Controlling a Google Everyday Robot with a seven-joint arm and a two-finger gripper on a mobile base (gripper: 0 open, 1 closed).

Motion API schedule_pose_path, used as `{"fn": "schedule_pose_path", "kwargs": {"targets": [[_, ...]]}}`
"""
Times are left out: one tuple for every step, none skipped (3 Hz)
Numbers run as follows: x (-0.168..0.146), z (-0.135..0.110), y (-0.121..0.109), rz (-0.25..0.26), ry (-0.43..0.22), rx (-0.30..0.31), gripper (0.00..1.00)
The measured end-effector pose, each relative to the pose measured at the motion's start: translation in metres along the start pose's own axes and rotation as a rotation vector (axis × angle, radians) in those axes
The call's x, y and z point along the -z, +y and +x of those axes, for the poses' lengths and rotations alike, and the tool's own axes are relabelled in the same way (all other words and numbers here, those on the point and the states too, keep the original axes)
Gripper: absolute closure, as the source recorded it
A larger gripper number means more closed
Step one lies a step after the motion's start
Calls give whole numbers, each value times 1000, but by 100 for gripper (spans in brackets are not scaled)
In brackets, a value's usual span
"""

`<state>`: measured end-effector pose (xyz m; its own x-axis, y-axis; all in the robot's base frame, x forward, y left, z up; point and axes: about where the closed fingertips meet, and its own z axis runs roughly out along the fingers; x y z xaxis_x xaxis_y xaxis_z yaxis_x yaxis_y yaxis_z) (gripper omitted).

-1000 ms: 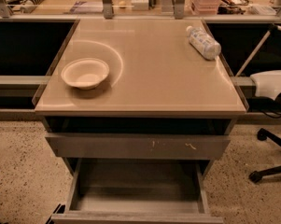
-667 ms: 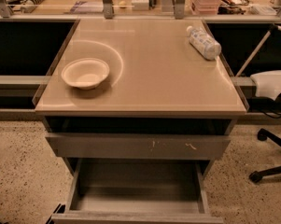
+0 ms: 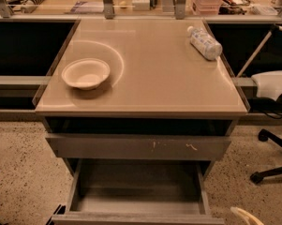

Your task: Close middle drawer

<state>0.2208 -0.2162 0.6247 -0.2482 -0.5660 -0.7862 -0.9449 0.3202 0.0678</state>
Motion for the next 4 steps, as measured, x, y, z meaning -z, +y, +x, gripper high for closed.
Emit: {"fn": "schedule_pose_path", "kwargs": {"targets": [[-5, 11, -17, 61, 5, -26, 0], [-5, 11, -17, 61, 6, -26, 0], [-35, 39, 4, 28, 28, -59, 0], [-75, 70, 32, -17, 21, -126, 0]]}}
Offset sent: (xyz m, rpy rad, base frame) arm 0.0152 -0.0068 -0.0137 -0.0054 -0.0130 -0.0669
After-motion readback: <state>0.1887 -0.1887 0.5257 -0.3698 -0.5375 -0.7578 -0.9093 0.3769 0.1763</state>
